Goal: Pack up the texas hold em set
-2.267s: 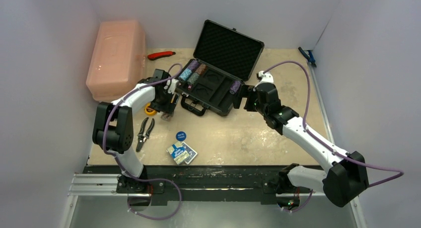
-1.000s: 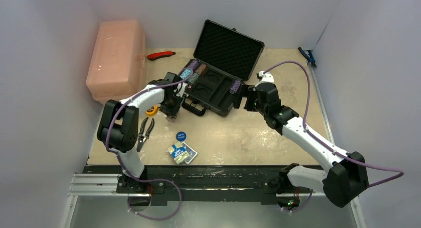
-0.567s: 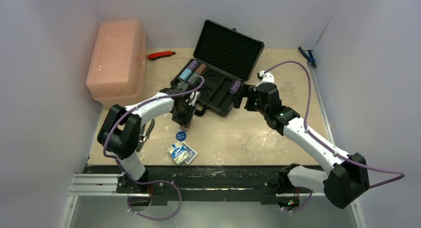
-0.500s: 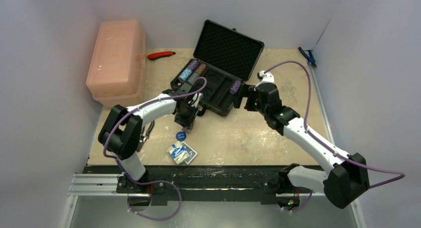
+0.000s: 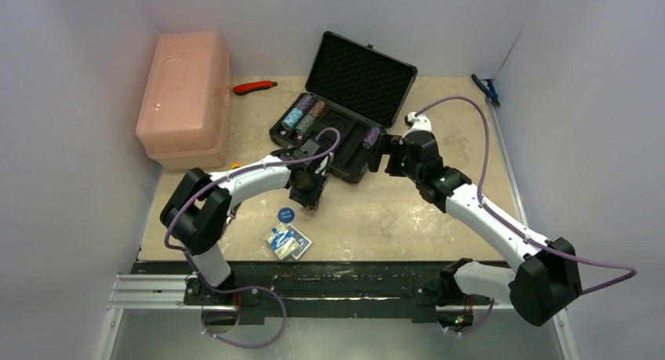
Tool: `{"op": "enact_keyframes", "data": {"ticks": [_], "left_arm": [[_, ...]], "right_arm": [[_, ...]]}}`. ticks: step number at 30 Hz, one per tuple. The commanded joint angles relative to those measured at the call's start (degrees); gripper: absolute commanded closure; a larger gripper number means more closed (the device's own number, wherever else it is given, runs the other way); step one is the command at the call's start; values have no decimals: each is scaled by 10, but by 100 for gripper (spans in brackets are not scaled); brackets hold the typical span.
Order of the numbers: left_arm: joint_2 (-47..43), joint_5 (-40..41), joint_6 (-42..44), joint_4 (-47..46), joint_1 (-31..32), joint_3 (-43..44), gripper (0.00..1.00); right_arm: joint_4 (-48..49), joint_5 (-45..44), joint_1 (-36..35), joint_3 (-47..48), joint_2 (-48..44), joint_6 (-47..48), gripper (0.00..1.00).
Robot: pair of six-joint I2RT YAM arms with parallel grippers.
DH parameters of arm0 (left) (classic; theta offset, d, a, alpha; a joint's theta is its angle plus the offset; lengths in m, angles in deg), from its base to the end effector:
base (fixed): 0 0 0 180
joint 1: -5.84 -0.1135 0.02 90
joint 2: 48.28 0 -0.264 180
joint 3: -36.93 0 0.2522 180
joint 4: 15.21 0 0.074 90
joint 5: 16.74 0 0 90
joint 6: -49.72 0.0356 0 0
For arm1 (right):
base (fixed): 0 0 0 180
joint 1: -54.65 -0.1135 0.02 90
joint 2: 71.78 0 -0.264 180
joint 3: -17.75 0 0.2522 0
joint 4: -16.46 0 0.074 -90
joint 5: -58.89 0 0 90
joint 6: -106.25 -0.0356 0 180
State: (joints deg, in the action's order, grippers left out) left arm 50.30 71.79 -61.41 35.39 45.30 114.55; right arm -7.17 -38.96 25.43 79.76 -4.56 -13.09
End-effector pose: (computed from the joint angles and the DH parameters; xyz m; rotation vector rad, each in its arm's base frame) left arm 0.2539 -0.2102 0.1804 0.4622 2.8271 -0.2663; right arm 0.2333 0.1250 0.2813 0.0875 2.1033 0.4820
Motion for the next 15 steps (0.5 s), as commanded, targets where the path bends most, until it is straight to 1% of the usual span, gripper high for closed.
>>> {"op": "enact_keyframes", "data": {"ticks": [1,3,6,9,12,15], "left_arm": [[8,13,-24,-34,12,-17,100],[6,30,-28,-38,16,-22,97],[-1,42,-36,-45,22,-29,87],[-10,44,-38,-53,27,-36,73],[-19,50,-36,-59,32,-43,56],[-27,57,-36,-65,36,-50,46]], "right_arm": [[-2,1,0,19,4,7,1],[-4,0,1,21,8,7,1],[-4,-1,0,22,10,7,1],[-5,2,0,24,12,6,1],[-6,4,1,26,15,6,1],[-6,5,1,26,18,6,1]]}}
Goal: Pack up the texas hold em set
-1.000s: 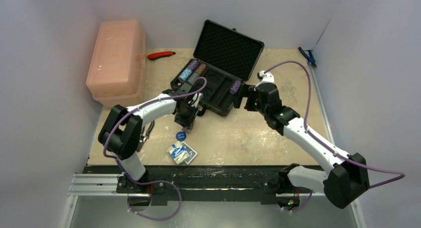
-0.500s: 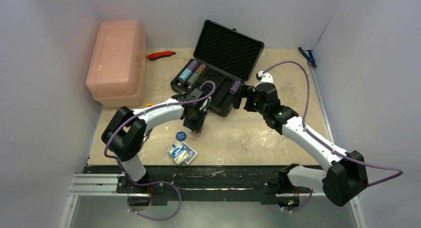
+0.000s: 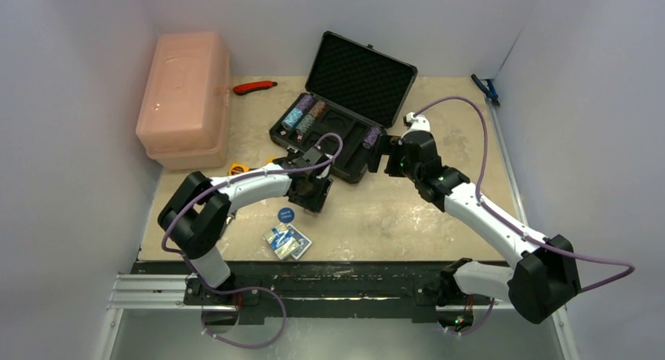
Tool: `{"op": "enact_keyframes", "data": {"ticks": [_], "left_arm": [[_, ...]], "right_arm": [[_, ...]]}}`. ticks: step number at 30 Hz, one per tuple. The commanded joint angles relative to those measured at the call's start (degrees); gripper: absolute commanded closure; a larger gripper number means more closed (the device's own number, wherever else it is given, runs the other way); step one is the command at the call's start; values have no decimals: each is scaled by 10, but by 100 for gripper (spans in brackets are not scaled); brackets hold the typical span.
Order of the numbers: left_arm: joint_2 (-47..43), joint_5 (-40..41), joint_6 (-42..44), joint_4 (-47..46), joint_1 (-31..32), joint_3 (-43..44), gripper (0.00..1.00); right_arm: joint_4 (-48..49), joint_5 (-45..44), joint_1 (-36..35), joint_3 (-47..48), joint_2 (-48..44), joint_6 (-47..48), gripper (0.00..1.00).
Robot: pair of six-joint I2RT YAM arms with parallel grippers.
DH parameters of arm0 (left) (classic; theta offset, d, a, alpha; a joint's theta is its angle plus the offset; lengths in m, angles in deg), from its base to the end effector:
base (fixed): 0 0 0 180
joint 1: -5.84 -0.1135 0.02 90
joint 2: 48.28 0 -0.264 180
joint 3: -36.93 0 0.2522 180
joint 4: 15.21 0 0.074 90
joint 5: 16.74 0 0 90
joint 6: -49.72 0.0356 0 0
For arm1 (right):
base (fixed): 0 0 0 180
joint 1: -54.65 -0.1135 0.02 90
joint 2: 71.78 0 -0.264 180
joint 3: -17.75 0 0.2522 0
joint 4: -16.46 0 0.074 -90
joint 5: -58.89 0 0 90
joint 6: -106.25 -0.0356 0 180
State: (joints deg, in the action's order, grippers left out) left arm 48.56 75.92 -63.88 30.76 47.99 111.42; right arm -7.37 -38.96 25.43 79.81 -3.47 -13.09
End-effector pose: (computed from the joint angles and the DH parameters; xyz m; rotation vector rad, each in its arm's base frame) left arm 0.2422 -0.2170 0.1779 0.4373 2.7549 -0.2355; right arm 0.2360 0.1264 0.2766 0.0862 2.1241 0.4717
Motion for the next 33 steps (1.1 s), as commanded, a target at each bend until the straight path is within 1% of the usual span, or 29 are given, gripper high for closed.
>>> {"op": "enact_keyframes", "data": {"ticks": [1,6,15,21,29,32,33], "left_arm": [[-11,18,-12,-19,10,-21,44],[-17,31,-18,-30,16,-31,37],[-14,40,-15,-65,28,-31,37],[5,42,-7,-61,29,-17,44],[3,57,-3,-63,31,-19,49],[8,65,-1,-61,31,-15,54],[12,65,-1,-59,31,-12,58]], "right_arm": [[-4,6,1,27,7,6,1],[-3,7,1,25,11,6,1],[-3,11,0,25,12,6,1],[-3,11,1,26,13,6,1],[-6,15,1,27,17,7,1],[-6,15,0,28,20,7,1],[-6,14,1,28,21,7,1]]}}
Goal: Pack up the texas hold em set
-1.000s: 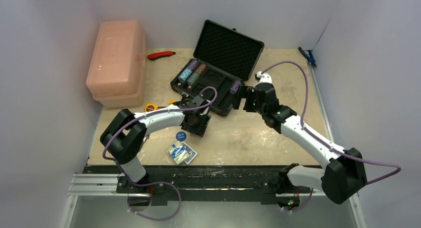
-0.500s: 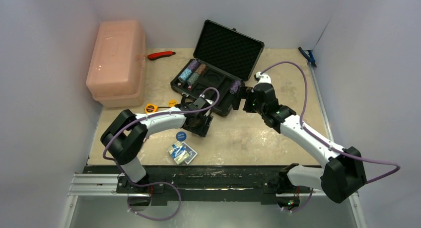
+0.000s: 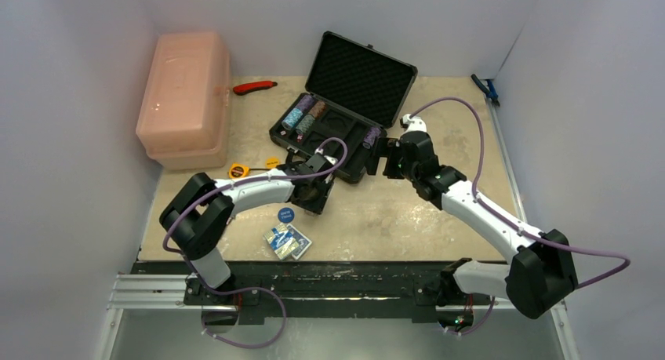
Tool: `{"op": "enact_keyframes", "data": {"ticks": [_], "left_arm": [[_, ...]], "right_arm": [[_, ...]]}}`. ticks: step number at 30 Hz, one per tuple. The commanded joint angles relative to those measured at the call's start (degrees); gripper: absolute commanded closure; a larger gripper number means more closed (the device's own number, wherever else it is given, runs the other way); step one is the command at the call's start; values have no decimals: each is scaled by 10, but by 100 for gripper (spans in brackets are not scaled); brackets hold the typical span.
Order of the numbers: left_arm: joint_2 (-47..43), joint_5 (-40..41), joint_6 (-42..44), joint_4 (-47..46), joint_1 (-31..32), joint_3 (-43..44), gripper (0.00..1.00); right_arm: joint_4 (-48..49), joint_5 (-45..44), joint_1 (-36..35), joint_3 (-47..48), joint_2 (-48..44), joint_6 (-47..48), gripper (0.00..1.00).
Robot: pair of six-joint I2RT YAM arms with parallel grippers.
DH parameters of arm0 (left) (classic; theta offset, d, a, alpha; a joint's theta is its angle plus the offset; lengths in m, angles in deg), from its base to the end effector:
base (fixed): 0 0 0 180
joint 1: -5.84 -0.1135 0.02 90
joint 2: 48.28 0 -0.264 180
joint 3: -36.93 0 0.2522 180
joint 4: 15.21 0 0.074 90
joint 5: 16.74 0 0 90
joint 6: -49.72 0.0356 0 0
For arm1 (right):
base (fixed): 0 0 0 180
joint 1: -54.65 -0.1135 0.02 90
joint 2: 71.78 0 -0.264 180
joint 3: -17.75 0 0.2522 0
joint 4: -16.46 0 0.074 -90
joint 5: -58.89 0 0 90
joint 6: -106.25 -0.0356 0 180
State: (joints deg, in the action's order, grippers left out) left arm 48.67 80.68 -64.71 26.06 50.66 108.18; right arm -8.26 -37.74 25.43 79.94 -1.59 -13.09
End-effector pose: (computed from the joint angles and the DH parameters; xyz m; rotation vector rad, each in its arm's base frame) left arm 0.2316 -0.2237 0.1656 0.4483 2.6967 -0.1706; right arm 0.2396 0.1293 0.2677 0.0710 2.1740 0.4708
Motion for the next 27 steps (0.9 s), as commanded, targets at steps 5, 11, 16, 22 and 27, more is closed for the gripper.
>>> {"op": "enact_keyframes", "data": {"ticks": [5,11,16,22,27], "left_arm": [[20,19,10,-6,5,28,88],[11,5,8,-3,7,35,100],[-8,11,1,12,11,44,100],[-42,21,-9,28,13,47,100],[-69,24,-5,44,14,64,100]], "right_arm": [[2,-2,0,30,4,8,1],[-3,-14,1,31,7,5,1],[-4,-20,1,34,10,4,1],[-4,-26,0,32,6,0,1],[-4,-29,0,30,2,-4,1]]}}
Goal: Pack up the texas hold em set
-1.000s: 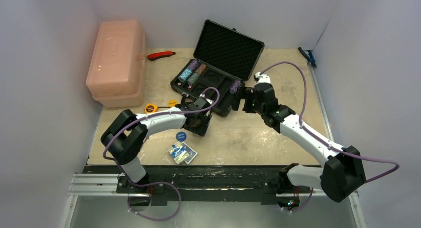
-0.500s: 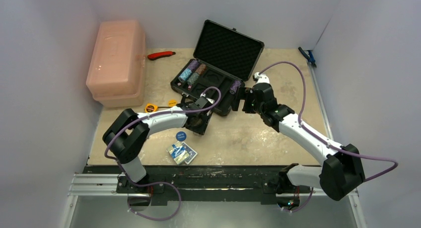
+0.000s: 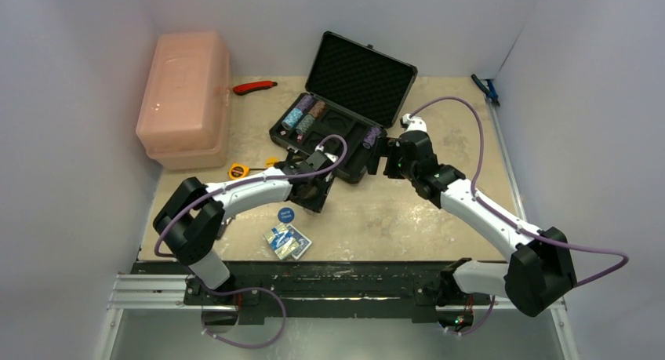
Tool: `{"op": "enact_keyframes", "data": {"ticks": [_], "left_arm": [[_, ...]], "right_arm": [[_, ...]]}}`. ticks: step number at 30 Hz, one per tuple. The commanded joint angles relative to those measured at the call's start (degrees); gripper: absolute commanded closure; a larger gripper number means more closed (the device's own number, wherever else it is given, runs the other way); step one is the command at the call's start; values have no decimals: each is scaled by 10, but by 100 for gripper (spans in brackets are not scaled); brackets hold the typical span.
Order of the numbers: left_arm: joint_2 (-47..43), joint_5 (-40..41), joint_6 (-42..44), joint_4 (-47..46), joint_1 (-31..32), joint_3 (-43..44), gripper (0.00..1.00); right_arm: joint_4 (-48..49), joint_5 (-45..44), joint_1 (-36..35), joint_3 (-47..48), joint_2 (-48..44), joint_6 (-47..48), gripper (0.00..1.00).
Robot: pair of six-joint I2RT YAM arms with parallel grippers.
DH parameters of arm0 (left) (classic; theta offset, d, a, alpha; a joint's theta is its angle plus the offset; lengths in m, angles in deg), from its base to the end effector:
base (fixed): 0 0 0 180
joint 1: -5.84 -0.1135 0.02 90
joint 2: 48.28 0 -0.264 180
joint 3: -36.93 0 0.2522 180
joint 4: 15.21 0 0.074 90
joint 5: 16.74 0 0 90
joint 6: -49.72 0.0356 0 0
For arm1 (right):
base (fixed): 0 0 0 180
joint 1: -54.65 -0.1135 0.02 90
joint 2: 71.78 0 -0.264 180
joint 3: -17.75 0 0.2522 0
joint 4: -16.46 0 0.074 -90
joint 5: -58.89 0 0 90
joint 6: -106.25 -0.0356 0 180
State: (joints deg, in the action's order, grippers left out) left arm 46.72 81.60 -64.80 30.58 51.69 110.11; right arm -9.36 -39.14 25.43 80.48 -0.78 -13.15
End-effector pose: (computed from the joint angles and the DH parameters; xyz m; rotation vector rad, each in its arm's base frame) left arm 0.2257 -0.2251 0.1818 0.4675 2.6959 -0.1490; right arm 0.2417 0.1295 0.2656 0.0850 2.1904 0.4350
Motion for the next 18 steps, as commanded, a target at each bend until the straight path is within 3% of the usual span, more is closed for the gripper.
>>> {"op": "enact_keyframes", "data": {"ticks": [1,18], "left_arm": [[-52,15,-2,2,4,51,100],[26,12,33,37,4,206,100]], "right_arm": [[9,-16,0,23,-9,-5,1],[-41,-118,0,21,-67,-29,1]]}}
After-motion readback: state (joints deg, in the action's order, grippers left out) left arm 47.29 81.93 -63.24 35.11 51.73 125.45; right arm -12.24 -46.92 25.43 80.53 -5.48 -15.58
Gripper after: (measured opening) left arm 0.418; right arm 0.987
